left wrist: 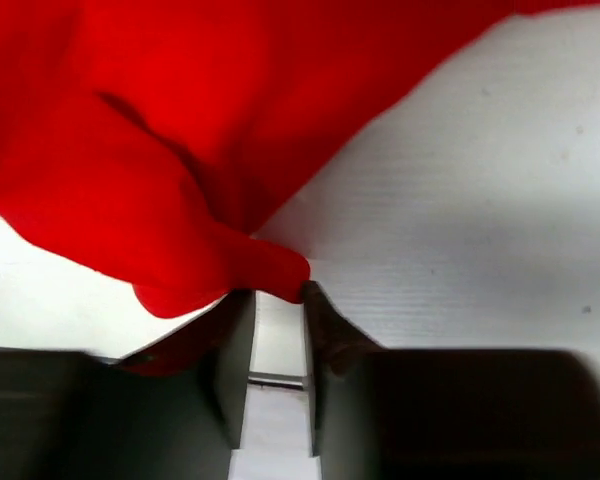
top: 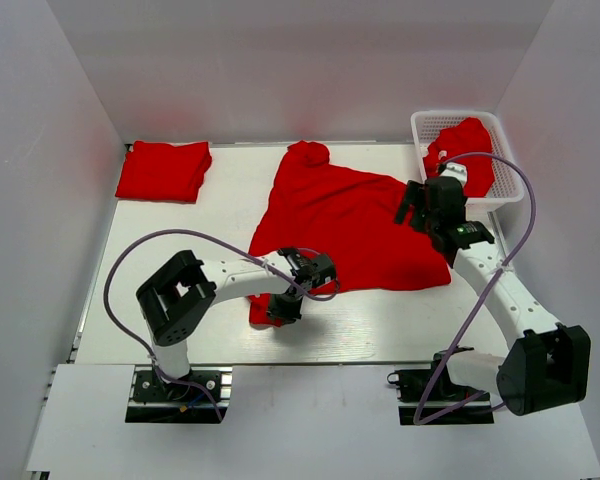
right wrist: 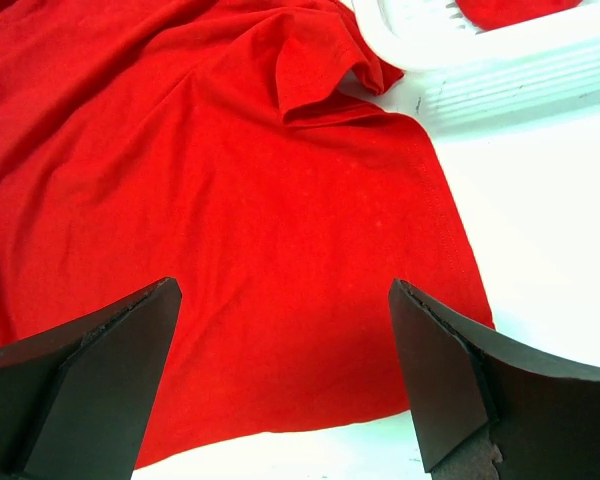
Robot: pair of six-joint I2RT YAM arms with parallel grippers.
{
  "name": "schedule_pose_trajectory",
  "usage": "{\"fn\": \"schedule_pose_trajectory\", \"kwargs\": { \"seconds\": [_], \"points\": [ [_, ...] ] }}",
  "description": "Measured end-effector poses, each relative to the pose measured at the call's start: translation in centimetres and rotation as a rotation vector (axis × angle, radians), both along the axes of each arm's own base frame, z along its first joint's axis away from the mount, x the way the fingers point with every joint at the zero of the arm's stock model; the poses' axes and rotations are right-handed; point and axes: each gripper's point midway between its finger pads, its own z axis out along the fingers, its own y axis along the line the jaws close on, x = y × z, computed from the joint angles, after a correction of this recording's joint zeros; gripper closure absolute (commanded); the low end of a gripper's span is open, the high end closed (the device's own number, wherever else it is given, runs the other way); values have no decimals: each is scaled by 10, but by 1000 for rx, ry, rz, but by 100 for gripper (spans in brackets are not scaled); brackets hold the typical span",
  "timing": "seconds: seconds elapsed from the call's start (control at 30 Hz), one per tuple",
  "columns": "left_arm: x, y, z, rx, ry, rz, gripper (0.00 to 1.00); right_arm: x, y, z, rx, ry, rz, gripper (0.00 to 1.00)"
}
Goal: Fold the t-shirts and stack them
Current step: Flatten out the tshirt
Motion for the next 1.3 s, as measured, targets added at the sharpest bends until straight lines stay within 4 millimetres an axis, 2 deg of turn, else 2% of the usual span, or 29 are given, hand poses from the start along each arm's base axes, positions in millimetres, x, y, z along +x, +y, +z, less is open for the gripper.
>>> {"fn": "schedule_pose_trajectory", "kwargs": {
  "seconds": [0.07,0.27,0.43,0.63,0.7,0.8,0.97,1.13,1.3],
  "points": [
    [4,3,0,12,-14,9,99,0,0,1,0,-3,0,10],
    [11,12,5,62,-50,4,100,-5,-7,-3,-28,21,-21,10],
    [26,15,21,62,-135,7,100,-11,-16,-8,-58,49,-58,10],
    [64,13,74,-72,-356,58,100,-25,-32,-23,-73,120,-129,10],
    [79,15,93,-126,-430,94,100,-33,-38,-35,-68,156,-159,10],
    [96,21,112,-188,-509,151,100,-49,-49,-62,-65,230,-201,10],
    [105,34,110,-226,-545,200,100,-75,-64,-100,-30,348,-252,10],
    [105,42,98,-233,-530,220,100,-78,-72,-121,18,422,-284,10],
    [110,44,105,-265,-548,241,100,-82,-76,-140,56,474,-310,13]
  ]
}}
